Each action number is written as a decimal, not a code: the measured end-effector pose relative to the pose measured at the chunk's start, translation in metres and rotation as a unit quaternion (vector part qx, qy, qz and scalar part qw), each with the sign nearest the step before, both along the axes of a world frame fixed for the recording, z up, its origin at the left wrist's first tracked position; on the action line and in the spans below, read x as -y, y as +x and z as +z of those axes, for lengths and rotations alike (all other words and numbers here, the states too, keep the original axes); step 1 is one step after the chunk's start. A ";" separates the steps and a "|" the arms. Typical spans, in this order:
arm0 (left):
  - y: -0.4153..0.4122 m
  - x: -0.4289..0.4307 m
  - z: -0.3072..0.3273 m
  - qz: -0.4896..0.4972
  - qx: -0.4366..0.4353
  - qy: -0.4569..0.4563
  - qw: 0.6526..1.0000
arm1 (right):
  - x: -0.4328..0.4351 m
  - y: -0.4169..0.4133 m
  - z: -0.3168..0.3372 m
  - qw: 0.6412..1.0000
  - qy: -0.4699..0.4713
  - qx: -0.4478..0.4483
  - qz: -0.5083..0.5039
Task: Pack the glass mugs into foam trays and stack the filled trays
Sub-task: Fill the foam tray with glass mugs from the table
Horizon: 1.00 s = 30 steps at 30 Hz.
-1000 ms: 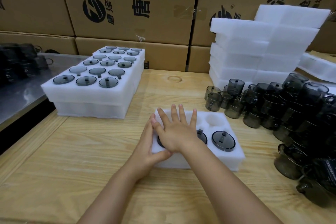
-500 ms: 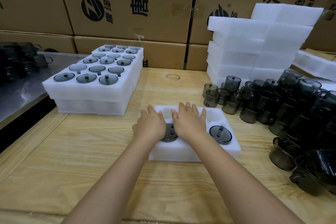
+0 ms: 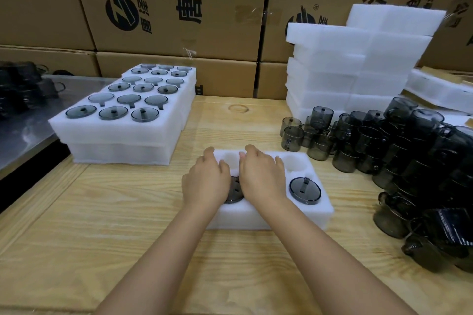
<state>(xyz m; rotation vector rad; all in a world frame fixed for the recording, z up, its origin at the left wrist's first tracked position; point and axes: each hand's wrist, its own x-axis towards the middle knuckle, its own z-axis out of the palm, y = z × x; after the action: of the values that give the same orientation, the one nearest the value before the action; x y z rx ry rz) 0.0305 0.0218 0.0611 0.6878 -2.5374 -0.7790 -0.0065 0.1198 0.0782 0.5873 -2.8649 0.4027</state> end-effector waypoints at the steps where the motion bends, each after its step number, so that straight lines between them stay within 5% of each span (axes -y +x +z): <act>1: 0.002 0.004 -0.002 -0.006 -0.050 0.104 0.993 | -0.005 0.004 0.003 0.999 -0.030 -0.032 -0.003; 3: 0.009 0.012 -0.009 -0.015 -0.140 0.290 0.947 | -0.019 0.015 0.006 0.991 -0.093 -0.095 -0.003; 6: 0.028 0.023 -0.024 -0.123 -0.153 0.401 0.895 | -0.057 0.034 -0.007 0.979 -0.157 -0.127 -0.017; 9: 0.042 0.028 -0.036 -0.254 -0.091 0.362 0.892 | -0.084 0.051 -0.027 0.992 -0.078 -0.090 -0.035; 15: 0.044 0.025 -0.033 -0.269 -0.115 0.351 0.890 | -0.095 0.054 -0.030 0.996 -0.050 -0.071 -0.003; 21: 0.041 0.024 -0.038 -0.258 -0.143 0.302 0.906 | -0.164 0.067 -0.017 0.945 -0.074 -0.229 -0.222; 27: 0.039 0.025 -0.038 -0.234 -0.156 0.310 0.908 | -0.236 0.045 -0.014 0.926 -0.045 -0.110 -0.358; 30: 0.040 0.025 -0.038 -0.233 -0.163 0.311 0.907 | -0.249 0.035 -0.021 0.929 -0.014 -0.153 -0.338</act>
<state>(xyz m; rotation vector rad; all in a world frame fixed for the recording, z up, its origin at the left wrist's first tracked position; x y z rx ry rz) 0.0706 -0.0034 0.0228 0.0794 -2.1431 -1.7481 0.0289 0.3683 0.0573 -0.3282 -2.5348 0.2060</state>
